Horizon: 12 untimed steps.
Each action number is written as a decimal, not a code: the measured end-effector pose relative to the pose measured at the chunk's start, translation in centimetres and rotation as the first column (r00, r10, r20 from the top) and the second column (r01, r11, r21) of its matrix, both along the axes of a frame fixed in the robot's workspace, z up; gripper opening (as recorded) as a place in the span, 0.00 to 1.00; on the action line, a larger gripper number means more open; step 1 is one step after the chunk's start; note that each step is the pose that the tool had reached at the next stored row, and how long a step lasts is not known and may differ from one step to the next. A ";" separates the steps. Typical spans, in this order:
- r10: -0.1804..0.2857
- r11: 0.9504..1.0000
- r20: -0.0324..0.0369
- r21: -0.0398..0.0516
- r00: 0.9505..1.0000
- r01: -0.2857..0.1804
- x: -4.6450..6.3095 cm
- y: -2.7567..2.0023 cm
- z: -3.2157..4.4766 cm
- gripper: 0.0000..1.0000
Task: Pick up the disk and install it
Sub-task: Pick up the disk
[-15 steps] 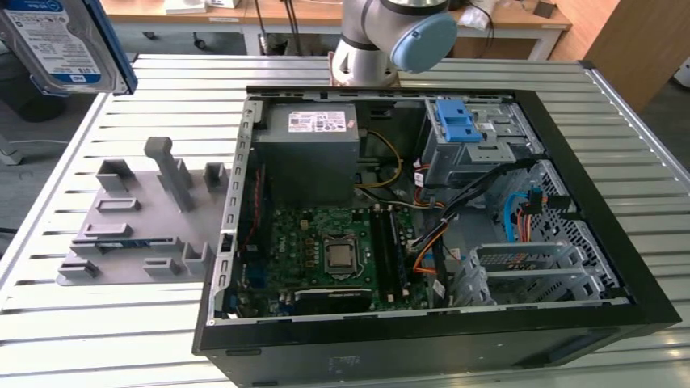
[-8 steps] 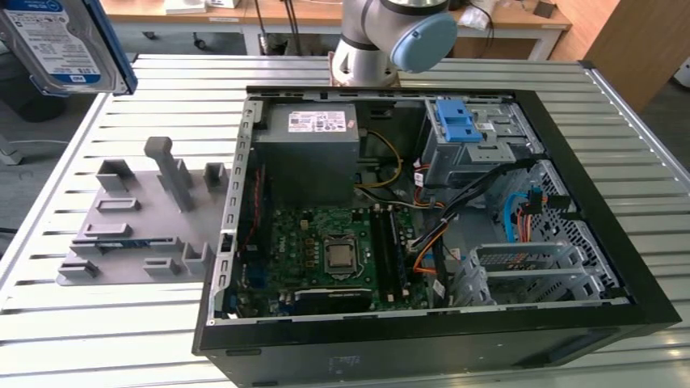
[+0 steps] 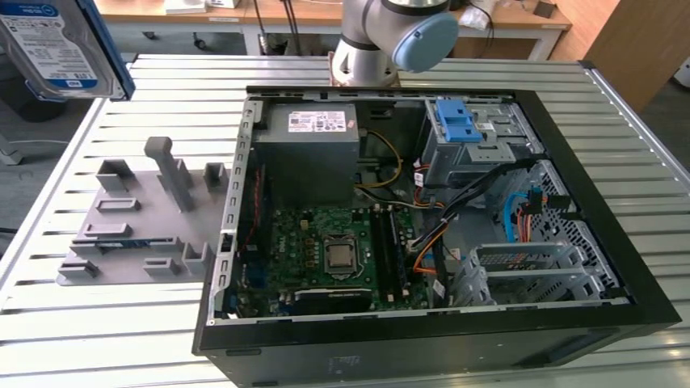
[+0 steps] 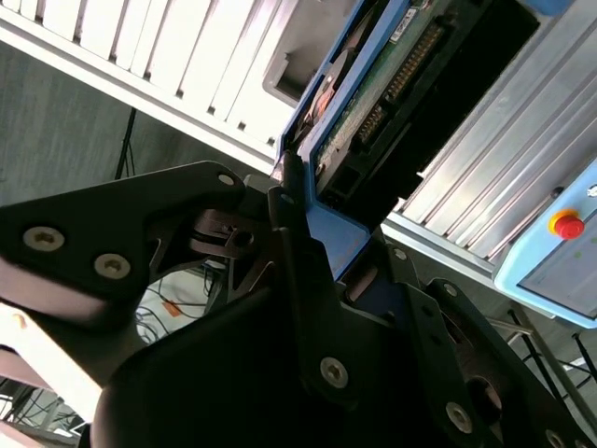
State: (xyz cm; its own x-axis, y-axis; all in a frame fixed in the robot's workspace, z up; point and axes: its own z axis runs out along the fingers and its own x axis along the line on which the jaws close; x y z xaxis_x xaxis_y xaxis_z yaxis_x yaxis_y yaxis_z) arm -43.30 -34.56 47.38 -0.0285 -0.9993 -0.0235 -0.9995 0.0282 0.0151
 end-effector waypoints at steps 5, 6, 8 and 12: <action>0.000 1.000 0.000 0.000 1.000 0.000 0.0 -0.85 -0.01 0.36; 0.000 1.000 0.000 0.000 1.000 0.000 0.0 -0.99 -0.01 0.36; 0.000 1.000 0.000 0.000 1.000 0.000 0.0 -1.05 -0.01 0.36; 0.000 1.000 0.000 0.000 1.000 0.000 0.2 -1.06 0.01 0.36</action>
State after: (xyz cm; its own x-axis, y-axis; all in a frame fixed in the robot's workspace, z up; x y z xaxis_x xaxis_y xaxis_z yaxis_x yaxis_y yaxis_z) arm -43.14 -35.62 47.39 -0.0285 -0.9993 -0.0236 -0.9995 0.0281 0.0150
